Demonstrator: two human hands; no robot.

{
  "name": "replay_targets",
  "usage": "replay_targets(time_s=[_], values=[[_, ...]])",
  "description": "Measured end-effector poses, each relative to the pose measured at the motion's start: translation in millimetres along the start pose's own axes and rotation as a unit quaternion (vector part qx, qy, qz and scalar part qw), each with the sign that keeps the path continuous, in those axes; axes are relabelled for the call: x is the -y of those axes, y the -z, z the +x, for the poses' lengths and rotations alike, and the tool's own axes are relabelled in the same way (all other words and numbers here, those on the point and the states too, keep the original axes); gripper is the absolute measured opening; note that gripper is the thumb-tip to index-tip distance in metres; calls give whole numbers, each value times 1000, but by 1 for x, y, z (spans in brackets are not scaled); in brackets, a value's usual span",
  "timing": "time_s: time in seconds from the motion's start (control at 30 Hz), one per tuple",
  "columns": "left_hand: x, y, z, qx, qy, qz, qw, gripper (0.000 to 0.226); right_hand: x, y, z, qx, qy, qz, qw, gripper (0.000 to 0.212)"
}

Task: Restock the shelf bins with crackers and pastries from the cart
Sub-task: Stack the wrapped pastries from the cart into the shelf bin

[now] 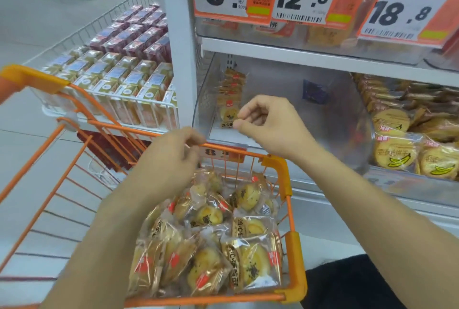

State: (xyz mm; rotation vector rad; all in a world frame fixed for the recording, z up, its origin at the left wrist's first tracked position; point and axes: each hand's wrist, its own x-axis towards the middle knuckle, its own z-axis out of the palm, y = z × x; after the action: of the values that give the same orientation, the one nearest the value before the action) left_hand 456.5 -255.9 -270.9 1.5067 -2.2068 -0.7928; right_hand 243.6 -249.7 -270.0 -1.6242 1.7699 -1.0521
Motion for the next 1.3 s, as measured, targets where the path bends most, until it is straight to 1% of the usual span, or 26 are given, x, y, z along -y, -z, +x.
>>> replay_targets(time_s=[0.07, 0.1, 0.13, 0.2, 0.27, 0.3, 0.37, 0.4, 0.5, 0.53, 0.57, 0.63, 0.67, 0.7, 0.77, 0.83, 0.93, 0.97, 1.03, 1.1, 1.17, 1.23, 1.27, 1.3], values=[[17, 9, -4, -11, 43, 34, 998, 18, 6, -8, -29, 53, 37, -7, 998, 13], [26, 11, -7, 6, 64, 66, 996, 19, 8, -12, -41, 109, 51, -26, 992, 12], [35, 13, -11, 34, 85, 111, 990, 26, 9, -13, -51, 180, 62, -61, 980, 13], [48, 15, -20, 113, 129, 195, 966, 45, 11, -9, -65, 326, 69, -138, 933, 22], [55, 14, -28, 166, 170, 207, 949, 62, 10, -4, -73, 420, 49, -182, 888, 34], [56, 14, -32, 179, 186, 198, 946, 68, 9, -4, -76, 443, 47, -221, 868, 40], [58, 9, -35, 190, 208, 179, 943, 74, 5, -7, -80, 465, 66, -300, 830, 50], [59, 6, -35, 193, 215, 170, 942, 75, 5, -8, -81, 474, 69, -309, 821, 51], [60, 1, -33, 201, 224, 172, 938, 81, 6, -7, -83, 478, 45, -283, 830, 53], [61, 0, -31, 199, 226, 175, 937, 82, 5, -7, -82, 481, 36, -286, 828, 53], [62, 0, -30, 194, 226, 181, 937, 83, 4, -11, -81, 491, 30, -299, 818, 52], [64, -1, -27, 188, 235, 198, 933, 85, -3, -19, -81, 513, 26, -337, 789, 42], [66, -2, -26, 187, 243, 204, 930, 85, -7, -24, -80, 516, 20, -350, 782, 37], [67, -3, -25, 190, 253, 206, 926, 83, -10, -27, -78, 514, 9, -350, 783, 37], [70, -4, -22, 191, 264, 205, 923, 67, -13, -32, -77, 515, -8, -344, 785, 38], [70, -4, -21, 177, 262, 212, 924, 55, -9, -30, -79, 521, 5, -343, 781, 38], [72, -2, -20, 157, 269, 218, 925, 57, 0, -10, -79, 524, -1, -308, 794, 52], [72, -1, -20, 147, 268, 216, 927, 58, 2, -2, -77, 518, -3, -290, 805, 55], [70, 4, -20, 112, 266, 199, 936, 59, 1, 11, -71, 486, -7, -224, 845, 54], [61, 10, -22, 39, 253, 166, 952, 60, -4, 20, -64, 439, -11, -136, 888, 49], [47, 16, -27, -50, 240, 92, 965, 58, -9, 29, -57, 381, -32, -39, 923, 46], [35, 19, -29, -124, 220, -30, 967, 56, -9, 37, -54, 320, -73, 62, 942, 48], [29, 19, -30, -140, 210, -106, 962, 56, -9, 38, -53, 289, -89, 109, 947, 48], [23, 20, -29, -140, 198, -195, 950, 55, -7, 38, -52, 258, -101, 158, 948, 48]])
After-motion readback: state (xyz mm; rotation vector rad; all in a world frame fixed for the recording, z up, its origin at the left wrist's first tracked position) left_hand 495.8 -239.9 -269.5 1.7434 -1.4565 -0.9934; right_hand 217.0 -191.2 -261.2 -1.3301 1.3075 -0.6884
